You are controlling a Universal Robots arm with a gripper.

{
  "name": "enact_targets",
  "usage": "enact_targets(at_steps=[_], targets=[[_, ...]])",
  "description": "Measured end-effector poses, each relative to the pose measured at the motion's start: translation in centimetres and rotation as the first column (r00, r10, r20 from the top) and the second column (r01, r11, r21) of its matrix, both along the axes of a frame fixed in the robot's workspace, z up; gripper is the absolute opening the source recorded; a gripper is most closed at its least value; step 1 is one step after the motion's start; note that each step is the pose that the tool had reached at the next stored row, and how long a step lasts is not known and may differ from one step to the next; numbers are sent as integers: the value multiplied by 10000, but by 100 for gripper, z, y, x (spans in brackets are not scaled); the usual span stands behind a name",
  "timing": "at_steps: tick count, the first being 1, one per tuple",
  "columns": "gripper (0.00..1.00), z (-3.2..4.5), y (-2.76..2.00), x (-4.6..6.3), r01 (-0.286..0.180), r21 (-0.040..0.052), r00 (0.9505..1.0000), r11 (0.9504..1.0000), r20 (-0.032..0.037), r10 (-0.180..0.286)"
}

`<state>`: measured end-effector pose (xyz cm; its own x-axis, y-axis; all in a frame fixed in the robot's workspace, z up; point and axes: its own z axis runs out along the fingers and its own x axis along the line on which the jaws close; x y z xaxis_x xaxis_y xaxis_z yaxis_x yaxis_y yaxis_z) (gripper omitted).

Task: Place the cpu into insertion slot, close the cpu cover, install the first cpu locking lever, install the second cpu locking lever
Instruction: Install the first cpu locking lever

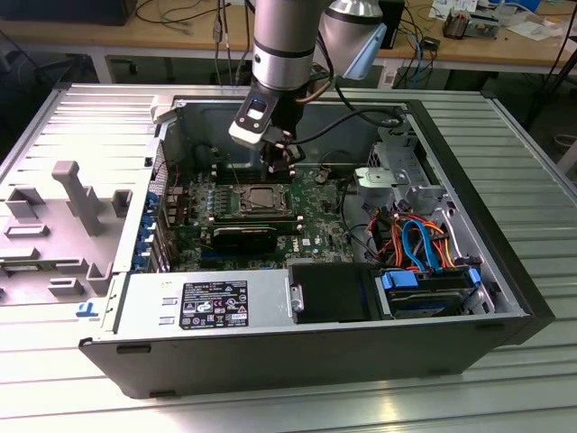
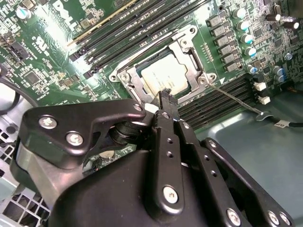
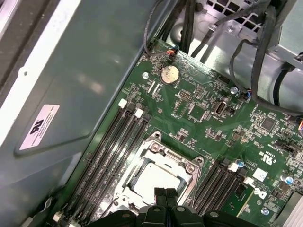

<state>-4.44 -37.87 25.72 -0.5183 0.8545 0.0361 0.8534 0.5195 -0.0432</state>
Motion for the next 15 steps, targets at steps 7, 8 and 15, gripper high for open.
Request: enact_targets(at_steps=[7,8,15], targets=[[11,0,0,0,-408,0,9992,9992,1,408],[11,0,0,0,-481,0,9988,9988,0,481],[11,0,0,0,-941,0,9956,9956,0,941]])
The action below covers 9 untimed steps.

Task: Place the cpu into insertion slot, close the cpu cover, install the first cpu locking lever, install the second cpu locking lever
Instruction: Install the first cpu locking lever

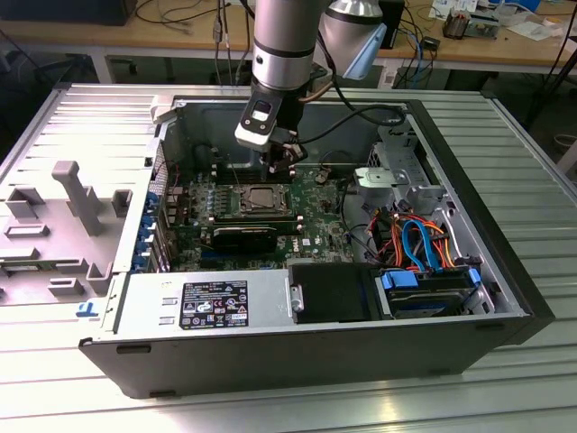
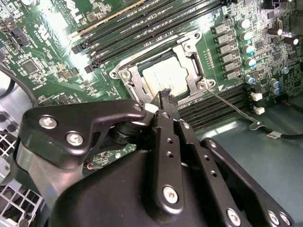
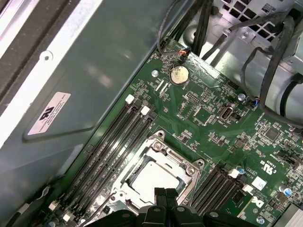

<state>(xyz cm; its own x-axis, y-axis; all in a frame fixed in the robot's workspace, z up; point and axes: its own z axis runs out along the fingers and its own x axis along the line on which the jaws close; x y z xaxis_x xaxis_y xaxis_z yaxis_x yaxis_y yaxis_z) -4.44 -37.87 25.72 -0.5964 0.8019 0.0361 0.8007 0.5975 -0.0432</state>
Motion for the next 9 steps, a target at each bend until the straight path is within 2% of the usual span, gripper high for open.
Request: enact_targets(at_steps=[9], targets=[[11,0,0,0,-354,0,9994,9994,0,354]])
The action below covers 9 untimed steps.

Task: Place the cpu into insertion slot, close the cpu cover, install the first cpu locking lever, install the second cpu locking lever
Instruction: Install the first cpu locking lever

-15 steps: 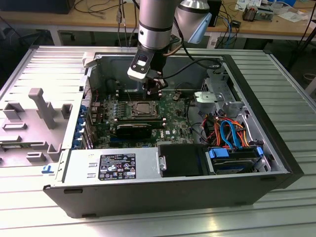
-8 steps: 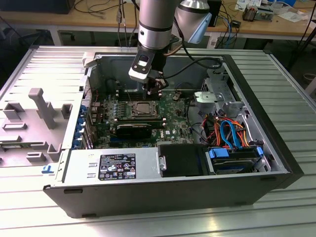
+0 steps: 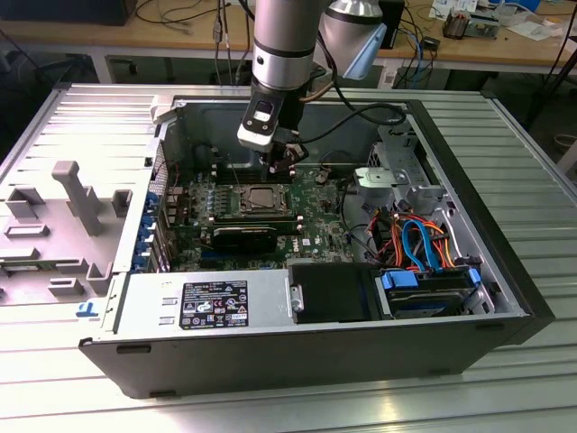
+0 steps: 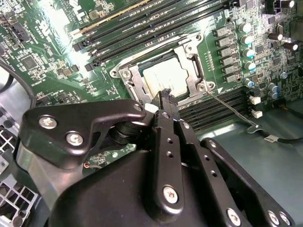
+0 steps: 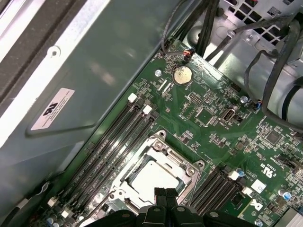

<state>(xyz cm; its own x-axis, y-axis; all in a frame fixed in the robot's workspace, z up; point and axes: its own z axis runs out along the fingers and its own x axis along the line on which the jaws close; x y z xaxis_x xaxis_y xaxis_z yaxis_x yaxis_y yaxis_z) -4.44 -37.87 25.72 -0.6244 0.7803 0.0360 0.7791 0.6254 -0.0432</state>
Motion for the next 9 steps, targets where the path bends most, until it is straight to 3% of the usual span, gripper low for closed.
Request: enact_targets(at_steps=[9], targets=[[11,0,0,0,-356,0,9994,9994,0,356]])
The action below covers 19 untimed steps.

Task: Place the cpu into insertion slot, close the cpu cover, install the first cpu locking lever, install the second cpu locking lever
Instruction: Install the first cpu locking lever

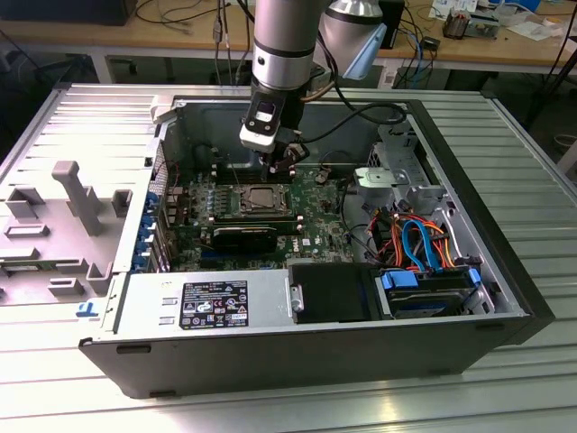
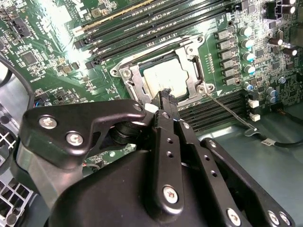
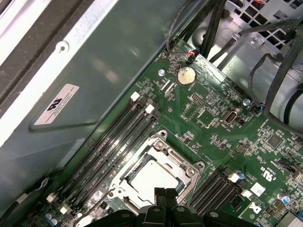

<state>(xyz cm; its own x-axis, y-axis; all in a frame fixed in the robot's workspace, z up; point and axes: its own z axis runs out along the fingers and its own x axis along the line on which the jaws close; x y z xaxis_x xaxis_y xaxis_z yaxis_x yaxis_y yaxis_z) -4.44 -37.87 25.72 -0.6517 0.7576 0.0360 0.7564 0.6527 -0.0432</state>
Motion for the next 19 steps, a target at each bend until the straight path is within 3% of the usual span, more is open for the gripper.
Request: enact_targets(at_steps=[19], targets=[[11,0,-2,0,-444,0,9990,9990,0,444]])
